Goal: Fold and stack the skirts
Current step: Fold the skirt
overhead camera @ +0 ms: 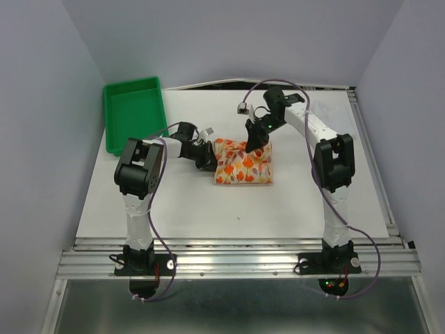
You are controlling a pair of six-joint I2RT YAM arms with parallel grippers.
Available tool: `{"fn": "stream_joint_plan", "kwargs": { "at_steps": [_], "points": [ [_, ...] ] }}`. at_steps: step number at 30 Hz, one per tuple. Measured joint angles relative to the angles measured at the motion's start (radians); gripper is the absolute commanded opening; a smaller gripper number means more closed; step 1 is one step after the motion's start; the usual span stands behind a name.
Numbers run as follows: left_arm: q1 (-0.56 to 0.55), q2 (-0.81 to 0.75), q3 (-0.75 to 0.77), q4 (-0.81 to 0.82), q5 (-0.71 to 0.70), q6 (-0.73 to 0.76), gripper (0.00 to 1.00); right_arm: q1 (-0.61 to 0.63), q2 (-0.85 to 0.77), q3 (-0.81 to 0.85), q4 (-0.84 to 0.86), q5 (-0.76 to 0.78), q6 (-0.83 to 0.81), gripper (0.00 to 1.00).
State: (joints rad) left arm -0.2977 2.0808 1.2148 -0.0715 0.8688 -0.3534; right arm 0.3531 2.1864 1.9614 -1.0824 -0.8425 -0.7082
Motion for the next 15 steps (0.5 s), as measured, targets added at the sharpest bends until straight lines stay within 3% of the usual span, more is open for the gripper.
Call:
{"fn": "stream_joint_plan", "kwargs": {
  "at_steps": [15],
  "points": [
    [0.004,0.06,0.105,-0.105,0.026,0.049,0.0,-0.065,0.203,0.207,0.01,0.014,0.062,0.01]
  ]
}}
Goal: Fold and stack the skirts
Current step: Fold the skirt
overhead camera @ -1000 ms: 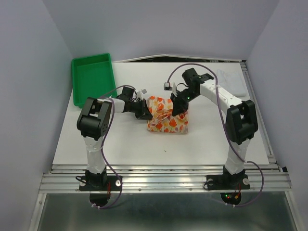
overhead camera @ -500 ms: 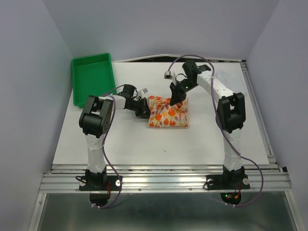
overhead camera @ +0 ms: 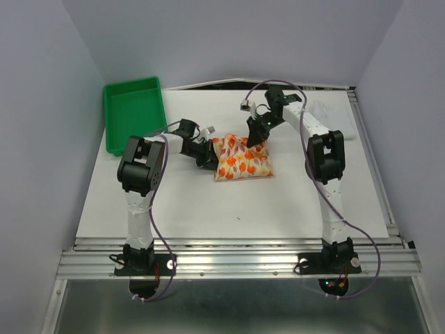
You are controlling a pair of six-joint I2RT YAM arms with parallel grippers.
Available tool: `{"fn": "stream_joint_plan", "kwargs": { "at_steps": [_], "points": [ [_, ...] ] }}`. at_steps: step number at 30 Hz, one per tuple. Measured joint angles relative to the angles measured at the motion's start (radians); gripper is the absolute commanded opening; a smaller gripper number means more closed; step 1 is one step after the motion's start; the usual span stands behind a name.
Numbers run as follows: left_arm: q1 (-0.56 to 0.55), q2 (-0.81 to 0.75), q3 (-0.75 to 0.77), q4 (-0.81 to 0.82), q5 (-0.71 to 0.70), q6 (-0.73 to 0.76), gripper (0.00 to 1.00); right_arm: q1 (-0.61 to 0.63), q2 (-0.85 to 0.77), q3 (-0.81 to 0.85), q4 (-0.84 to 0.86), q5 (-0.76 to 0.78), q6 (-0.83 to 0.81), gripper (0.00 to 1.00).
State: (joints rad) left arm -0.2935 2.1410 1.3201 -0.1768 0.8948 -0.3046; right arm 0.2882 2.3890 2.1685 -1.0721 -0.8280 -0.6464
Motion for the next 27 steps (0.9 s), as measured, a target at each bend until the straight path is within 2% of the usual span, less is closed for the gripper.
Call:
{"fn": "stream_joint_plan", "kwargs": {
  "at_steps": [9,16,27],
  "points": [
    [0.006,0.018,0.019,-0.016,0.021,0.008,0.0,0.0,0.027,-0.065,0.244,0.085,0.138,0.01],
    [0.009,0.008,0.014,-0.007,0.008,0.008,0.0,-0.001,0.085,-0.062,0.296,0.116,0.145,0.01],
    [0.108,-0.122,-0.072,0.108,-0.194,-0.008,0.0,0.04,-0.013,-0.243,0.349,0.113,0.067,0.01]
  ]
}}
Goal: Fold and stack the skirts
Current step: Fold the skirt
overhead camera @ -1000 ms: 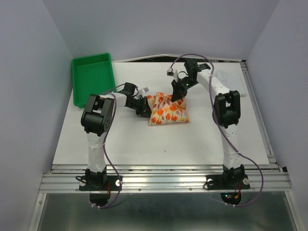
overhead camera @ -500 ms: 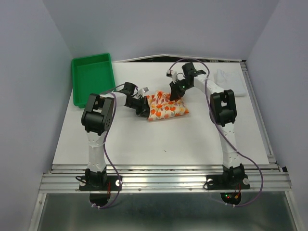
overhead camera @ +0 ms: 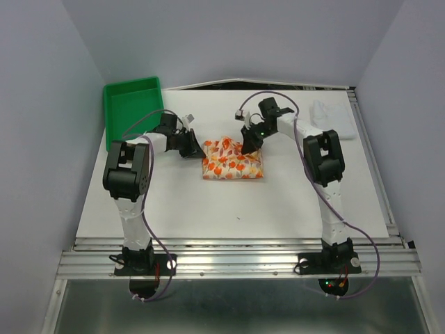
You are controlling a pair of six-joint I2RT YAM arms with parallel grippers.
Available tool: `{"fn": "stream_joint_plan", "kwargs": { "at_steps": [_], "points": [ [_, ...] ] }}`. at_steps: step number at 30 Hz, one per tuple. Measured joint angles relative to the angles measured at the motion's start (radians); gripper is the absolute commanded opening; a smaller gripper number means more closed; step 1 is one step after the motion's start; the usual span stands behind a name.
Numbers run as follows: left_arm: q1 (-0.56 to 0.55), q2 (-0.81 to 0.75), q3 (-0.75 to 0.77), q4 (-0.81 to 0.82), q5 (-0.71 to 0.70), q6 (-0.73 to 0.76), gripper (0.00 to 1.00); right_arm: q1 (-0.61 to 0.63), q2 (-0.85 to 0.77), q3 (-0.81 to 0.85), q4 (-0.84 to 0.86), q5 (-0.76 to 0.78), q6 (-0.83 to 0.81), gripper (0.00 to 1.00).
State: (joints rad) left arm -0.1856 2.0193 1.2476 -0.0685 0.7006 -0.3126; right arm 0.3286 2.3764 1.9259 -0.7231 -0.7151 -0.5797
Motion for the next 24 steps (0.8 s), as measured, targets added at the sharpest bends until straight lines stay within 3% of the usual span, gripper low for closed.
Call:
{"fn": "stream_joint_plan", "kwargs": {
  "at_steps": [14,24],
  "points": [
    [0.003,-0.001,0.011,0.028,-0.026,-0.014,0.0,0.041,-0.063,-0.126,-0.01,-0.038,0.074,0.01],
    [-0.011,0.074,0.087,-0.025,-0.02,0.013,0.0,0.063,-0.036,-0.005,-0.155,0.005,0.067,0.01]
  ]
}}
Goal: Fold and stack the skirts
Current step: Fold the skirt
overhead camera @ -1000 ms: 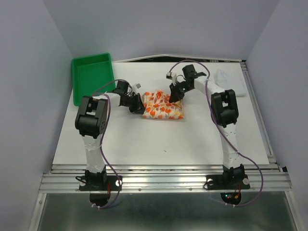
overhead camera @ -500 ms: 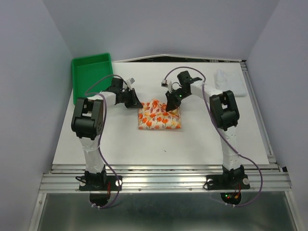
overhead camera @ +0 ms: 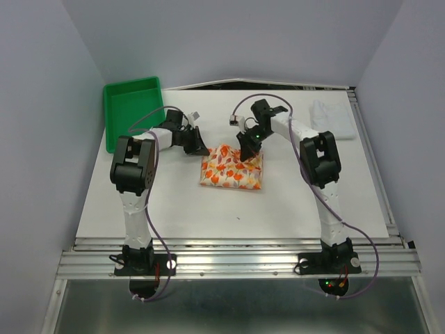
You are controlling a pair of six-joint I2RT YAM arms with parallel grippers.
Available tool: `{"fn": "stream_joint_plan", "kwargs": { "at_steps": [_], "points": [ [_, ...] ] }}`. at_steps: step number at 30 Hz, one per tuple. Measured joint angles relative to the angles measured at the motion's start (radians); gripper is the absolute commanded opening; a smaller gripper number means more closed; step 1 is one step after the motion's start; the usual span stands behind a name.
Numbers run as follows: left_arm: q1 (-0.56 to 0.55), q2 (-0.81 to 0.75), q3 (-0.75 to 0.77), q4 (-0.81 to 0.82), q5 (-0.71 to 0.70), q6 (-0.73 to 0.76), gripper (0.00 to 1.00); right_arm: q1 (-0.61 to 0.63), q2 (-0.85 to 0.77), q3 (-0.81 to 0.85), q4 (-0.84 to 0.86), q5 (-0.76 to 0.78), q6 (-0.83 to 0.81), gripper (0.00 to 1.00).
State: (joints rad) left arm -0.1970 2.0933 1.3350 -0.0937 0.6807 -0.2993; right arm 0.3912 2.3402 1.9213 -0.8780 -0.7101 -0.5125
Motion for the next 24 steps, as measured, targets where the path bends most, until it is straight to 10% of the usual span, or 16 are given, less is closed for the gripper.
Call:
{"fn": "stream_joint_plan", "kwargs": {
  "at_steps": [24],
  "points": [
    [-0.02,0.066,0.126,-0.057,-0.018,0.083,0.0,0.008,0.139,0.285,-0.166,0.099,-0.08,0.09]
  ]
}}
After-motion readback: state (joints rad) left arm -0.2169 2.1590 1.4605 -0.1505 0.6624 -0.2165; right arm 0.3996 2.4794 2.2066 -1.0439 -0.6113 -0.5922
